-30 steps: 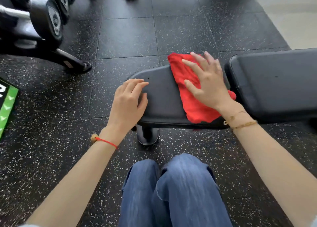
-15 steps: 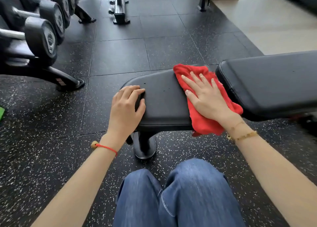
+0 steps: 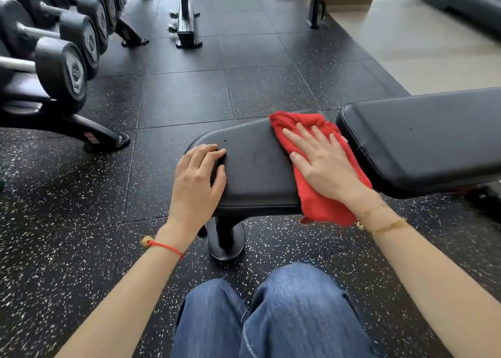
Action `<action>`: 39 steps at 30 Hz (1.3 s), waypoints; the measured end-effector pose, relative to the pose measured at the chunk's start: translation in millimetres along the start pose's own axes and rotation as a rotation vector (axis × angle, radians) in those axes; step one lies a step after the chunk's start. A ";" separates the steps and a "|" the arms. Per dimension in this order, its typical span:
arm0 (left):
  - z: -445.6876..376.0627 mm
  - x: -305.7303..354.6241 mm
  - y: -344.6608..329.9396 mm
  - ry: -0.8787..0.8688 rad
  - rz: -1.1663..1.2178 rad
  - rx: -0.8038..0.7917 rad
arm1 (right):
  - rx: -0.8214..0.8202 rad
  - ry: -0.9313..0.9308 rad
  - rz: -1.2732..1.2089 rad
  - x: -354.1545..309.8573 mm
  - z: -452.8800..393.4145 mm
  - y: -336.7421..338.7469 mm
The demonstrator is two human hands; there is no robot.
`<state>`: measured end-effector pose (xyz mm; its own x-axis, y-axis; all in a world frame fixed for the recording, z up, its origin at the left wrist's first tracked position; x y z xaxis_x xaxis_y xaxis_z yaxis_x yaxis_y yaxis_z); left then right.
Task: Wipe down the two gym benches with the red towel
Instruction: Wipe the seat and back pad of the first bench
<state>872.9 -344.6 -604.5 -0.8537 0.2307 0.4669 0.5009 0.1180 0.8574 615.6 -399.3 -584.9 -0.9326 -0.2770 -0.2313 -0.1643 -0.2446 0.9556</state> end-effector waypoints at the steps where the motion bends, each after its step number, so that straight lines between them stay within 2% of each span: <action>1: 0.3 0.6 0.0 0.009 0.002 -0.001 | -0.009 -0.049 -0.010 8.8 -10.1 4.9; 5: 0.9 2.9 0.6 0.025 0.013 -0.008 | -0.032 -0.192 -0.050 12.0 -52.8 19.8; 10: 0.9 0.9 -0.7 0.015 0.020 -0.003 | 0.018 -0.062 -0.006 9.1 2.3 -1.1; 13: 1.6 -0.2 -1.7 0.011 0.021 0.005 | 0.019 -0.058 -0.058 25.1 21.8 -1.5; 17: 1.1 0.5 -0.5 0.019 0.024 -0.002 | -0.042 -0.108 -0.185 41.6 -22.5 16.5; 20: 0.7 1.0 -1.1 0.025 0.019 0.003 | -0.031 -0.176 -0.088 24.1 -54.6 23.1; 22: 0.6 0.5 -1.6 0.028 0.013 0.007 | -0.028 -0.107 -0.024 -8.1 -64.2 19.2; 25: 0.4 -0.7 -2.1 0.023 0.013 0.010 | -0.038 0.100 0.049 -59.1 -50.8 0.9; 28: 1.6 0.3 -1.0 0.023 0.021 0.024 | -0.019 0.225 0.075 -68.5 -17.1 -10.8; 31: 5.4 0.3 2.4 0.060 -0.001 0.060 | -0.029 0.225 0.055 -50.0 -6.5 -10.0; 35: 16.6 -3.8 10.4 0.105 -0.033 0.063 | -0.068 0.089 0.023 -63.4 -51.7 3.5; 37: 23.2 -8.3 15.0 0.121 -0.044 0.067 | -0.093 0.121 0.031 -91.8 -67.8 2.4; 39: 27.4 -14.6 19.9 0.151 -0.045 0.078 | -0.107 0.232 0.061 -120.6 -63.3 -7.6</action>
<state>899.3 -319.1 -600.1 -0.8843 0.0766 0.4605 0.4661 0.2007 0.8617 749.6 -422.8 -575.8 -0.8393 -0.4967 -0.2212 -0.0634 -0.3147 0.9471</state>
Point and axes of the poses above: each hand's wrist, its own z-axis away from the middle knuckle, its own y-axis out of the back of the hand, x = y × z, the point moved 1 cm from there along -z, towards the middle knuckle, and after that the axes turned 15 degrees about -x, right-handed, at the moved point
